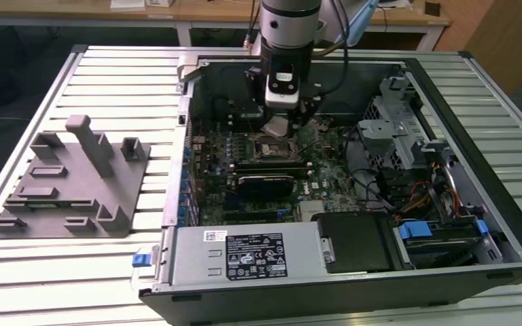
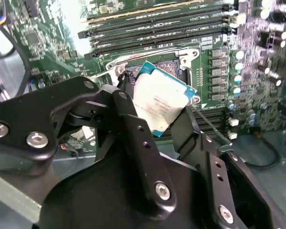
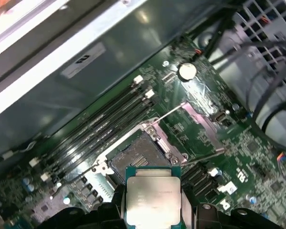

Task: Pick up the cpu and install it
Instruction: 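Place the cpu into insertion slot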

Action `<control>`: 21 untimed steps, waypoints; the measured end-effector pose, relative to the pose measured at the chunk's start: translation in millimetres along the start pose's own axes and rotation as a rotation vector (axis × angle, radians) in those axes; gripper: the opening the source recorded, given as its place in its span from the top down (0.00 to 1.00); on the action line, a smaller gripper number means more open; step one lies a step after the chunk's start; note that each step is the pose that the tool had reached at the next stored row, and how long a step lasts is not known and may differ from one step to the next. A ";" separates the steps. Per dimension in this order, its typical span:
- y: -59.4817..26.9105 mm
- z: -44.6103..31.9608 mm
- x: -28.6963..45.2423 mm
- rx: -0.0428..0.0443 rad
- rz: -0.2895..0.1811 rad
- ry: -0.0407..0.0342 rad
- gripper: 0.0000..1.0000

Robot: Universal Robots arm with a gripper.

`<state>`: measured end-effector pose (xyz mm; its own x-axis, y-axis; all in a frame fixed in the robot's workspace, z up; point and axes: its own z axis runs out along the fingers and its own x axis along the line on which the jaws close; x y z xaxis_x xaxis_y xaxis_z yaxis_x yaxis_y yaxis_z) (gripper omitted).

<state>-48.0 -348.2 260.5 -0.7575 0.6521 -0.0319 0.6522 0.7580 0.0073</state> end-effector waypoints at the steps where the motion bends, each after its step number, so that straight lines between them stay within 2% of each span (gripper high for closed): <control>1: 0.0 0.1 0.0 0.0005 0.018 -0.0001 0.45; 21: 0.0 2.8 0.1 0.0121 0.381 -0.0028 0.45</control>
<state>-48.0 -348.2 257.7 -0.4609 0.8869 -0.0318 0.8872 0.4613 0.0074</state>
